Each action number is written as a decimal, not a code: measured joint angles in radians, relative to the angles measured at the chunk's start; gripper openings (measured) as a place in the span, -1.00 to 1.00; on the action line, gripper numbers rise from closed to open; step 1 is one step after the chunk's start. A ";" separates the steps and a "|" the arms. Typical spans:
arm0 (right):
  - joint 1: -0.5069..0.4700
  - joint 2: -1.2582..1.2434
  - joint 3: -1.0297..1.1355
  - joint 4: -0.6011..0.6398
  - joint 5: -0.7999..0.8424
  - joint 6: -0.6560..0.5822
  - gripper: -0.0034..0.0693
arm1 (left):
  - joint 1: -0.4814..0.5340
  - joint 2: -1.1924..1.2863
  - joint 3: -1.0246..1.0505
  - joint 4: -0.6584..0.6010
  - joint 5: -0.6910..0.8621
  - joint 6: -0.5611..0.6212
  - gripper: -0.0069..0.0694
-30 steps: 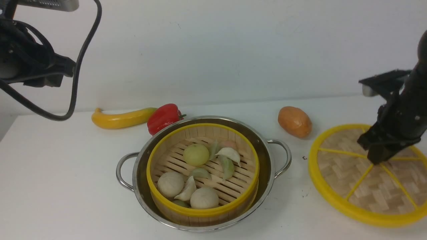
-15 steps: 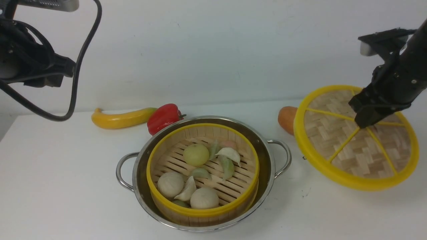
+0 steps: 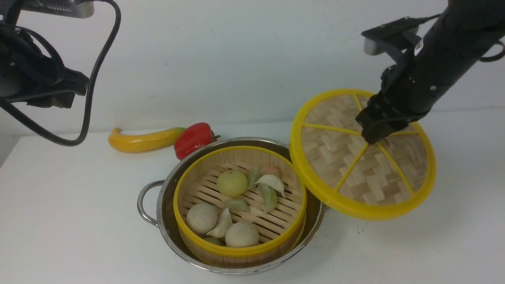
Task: Place the steamer in the pot on the white table, and put the lid on the steamer.
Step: 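Place the bamboo steamer lid onto the steamer basket in the pot with the right gripper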
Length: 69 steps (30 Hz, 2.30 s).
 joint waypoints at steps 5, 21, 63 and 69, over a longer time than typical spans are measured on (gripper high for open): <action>0.075 0.032 -0.039 0.017 0.006 0.001 -0.58 | 0.000 0.000 0.000 0.000 0.000 0.000 -0.30; 0.222 0.203 -0.235 0.048 0.006 0.018 -0.58 | 0.000 0.000 0.000 0.000 0.000 0.000 -0.30; 0.310 0.361 -0.387 0.058 0.006 -0.012 -0.58 | 0.000 0.000 0.000 0.000 -0.002 0.000 -0.28; 0.327 0.369 -0.387 0.058 0.006 -0.023 -0.58 | 0.000 0.000 0.000 0.000 -0.002 0.000 -0.28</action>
